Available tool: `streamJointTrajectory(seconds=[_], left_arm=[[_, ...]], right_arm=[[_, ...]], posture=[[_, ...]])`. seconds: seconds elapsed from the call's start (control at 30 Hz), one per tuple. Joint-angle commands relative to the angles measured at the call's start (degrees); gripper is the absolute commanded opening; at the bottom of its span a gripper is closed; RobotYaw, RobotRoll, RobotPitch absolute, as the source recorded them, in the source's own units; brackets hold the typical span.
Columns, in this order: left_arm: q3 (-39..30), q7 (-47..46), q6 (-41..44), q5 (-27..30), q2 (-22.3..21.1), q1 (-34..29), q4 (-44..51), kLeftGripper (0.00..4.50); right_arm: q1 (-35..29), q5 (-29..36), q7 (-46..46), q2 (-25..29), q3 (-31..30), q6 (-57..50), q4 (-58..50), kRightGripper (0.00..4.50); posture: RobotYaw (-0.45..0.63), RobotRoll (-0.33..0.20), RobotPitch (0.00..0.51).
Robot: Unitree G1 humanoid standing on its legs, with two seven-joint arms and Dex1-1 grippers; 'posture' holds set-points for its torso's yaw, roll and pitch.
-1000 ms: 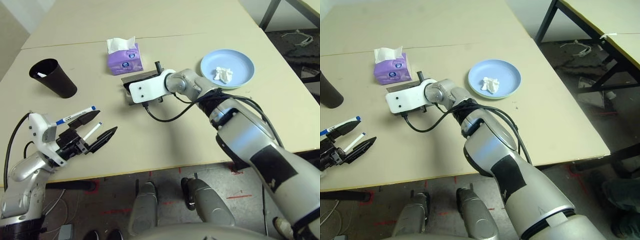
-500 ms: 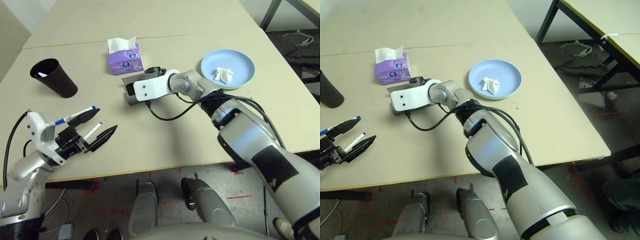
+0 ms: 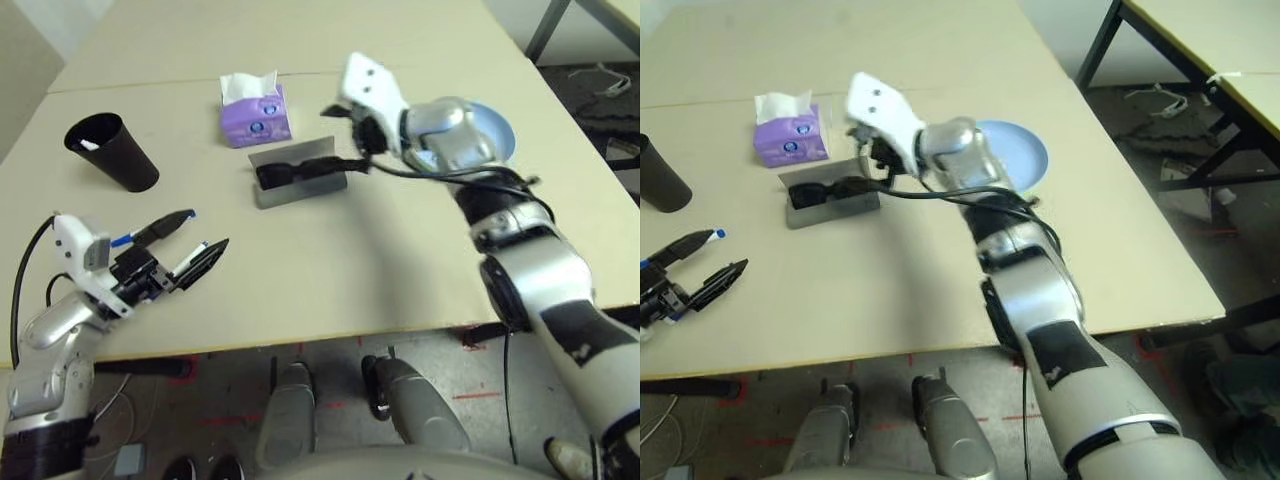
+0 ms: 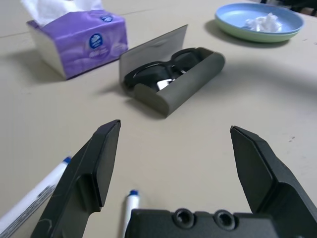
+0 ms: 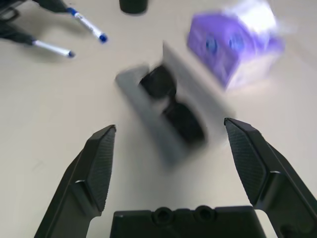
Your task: Organize and tidy the items on the table.
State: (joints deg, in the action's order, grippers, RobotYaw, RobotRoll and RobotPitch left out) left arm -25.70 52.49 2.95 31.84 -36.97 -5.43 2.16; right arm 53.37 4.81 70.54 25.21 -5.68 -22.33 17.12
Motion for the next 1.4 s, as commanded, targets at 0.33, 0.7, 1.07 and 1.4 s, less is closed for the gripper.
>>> streamJointTrajectory(seconds=[0.33,0.7,1.07,1.4], left_arm=[[0.1,-4.6,-2.2,-6.6,-2.7,5.3,-10.0,4.50],[7.1,-12.5,-1.4,-16.1,-3.5,24.1,-25.8,3.31],[13.1,-13.4,-9.4,-22.4,-1.1,42.5,-50.6,0.02],[16.0,-12.2,-14.9,-24.7,2.9,50.2,-62.7,0.02]], right_arm=[[-28.6,11.9,-1.2,4.0,13.0,22.0,-4.4,4.46],[-33.7,16.6,-2.1,-1.0,15.0,38.1,2.3,4.50],[-36.3,18.1,-3.9,-1.4,12.9,37.7,-3.5,4.50],[-37.6,18.6,-1.4,1.3,10.5,36.5,-5.9,4.50]], posture=[[-0.14,0.000,0.229],[-0.18,0.000,0.224],[-0.23,0.000,0.222],[-0.25,0.000,0.222]])
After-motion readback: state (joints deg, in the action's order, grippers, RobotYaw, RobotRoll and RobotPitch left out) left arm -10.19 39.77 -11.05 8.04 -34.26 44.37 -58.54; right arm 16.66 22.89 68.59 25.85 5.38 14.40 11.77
